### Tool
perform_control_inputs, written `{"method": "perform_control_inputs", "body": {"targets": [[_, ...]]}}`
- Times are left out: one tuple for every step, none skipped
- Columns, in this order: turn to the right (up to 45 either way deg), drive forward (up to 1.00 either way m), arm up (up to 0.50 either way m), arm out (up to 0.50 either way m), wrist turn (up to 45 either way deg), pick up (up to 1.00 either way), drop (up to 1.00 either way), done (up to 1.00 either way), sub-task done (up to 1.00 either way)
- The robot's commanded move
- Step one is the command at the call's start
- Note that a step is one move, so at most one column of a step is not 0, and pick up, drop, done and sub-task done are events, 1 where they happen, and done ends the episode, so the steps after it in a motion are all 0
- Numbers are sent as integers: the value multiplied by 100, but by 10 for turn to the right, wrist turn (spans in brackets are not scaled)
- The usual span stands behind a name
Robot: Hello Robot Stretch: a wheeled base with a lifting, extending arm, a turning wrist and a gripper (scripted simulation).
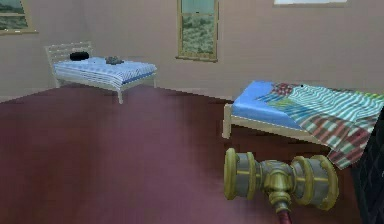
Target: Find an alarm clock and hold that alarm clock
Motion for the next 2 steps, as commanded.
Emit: {"method": "perform_control_inputs", "body": {"targets": [[0,0,0,48,0,0,0,0,0],[0,0,0,0,450,0,0,0,0]]}}
